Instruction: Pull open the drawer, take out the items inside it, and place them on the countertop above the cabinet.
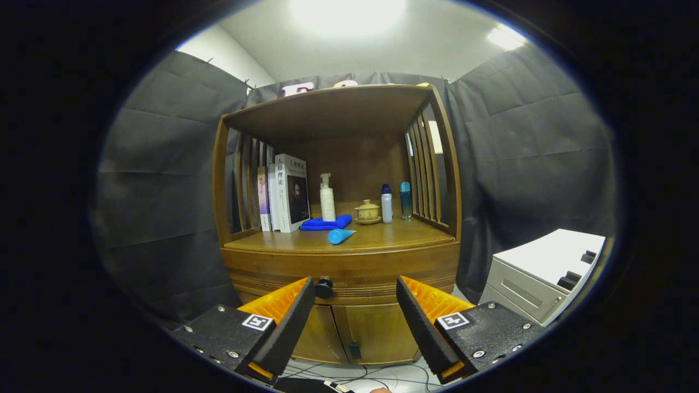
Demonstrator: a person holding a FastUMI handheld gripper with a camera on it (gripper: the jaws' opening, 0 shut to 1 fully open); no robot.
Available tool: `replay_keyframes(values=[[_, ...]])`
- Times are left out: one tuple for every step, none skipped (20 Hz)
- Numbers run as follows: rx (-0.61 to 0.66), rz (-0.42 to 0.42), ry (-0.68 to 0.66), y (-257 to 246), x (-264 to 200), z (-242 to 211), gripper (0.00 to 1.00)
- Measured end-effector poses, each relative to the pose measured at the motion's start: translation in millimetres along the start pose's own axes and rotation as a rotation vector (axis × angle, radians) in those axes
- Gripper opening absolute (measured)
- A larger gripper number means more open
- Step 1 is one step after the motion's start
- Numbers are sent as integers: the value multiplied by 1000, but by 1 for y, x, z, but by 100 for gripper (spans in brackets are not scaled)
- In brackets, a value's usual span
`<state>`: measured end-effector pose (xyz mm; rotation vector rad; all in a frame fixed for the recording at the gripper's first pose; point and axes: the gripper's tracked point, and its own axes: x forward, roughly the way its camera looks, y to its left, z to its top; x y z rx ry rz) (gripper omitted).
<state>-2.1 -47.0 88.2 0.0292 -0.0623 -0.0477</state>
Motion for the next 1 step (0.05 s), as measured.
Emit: replay_keyframes(values=[[-1, -2, -2, -1, 1, 0, 93]])
